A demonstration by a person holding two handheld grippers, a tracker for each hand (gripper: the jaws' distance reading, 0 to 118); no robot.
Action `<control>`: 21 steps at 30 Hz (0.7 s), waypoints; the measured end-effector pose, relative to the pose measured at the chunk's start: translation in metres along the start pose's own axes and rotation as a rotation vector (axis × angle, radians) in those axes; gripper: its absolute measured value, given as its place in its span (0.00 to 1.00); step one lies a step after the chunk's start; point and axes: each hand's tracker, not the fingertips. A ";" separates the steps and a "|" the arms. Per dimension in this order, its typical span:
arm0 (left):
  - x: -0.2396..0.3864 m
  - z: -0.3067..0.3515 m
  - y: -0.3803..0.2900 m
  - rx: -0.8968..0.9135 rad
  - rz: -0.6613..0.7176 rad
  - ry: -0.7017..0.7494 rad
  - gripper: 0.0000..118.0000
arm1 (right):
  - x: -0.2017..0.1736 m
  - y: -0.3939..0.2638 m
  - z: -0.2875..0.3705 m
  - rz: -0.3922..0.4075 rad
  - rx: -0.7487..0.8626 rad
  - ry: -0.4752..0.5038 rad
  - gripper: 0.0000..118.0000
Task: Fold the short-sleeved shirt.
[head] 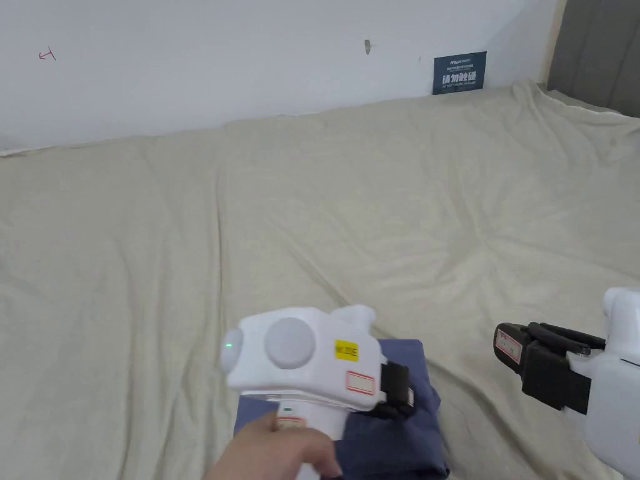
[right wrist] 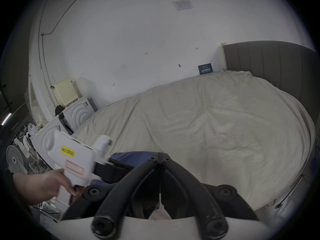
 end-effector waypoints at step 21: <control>0.043 0.185 -0.100 1.002 -0.236 0.584 0.00 | -0.035 0.023 0.036 0.153 0.201 0.027 0.00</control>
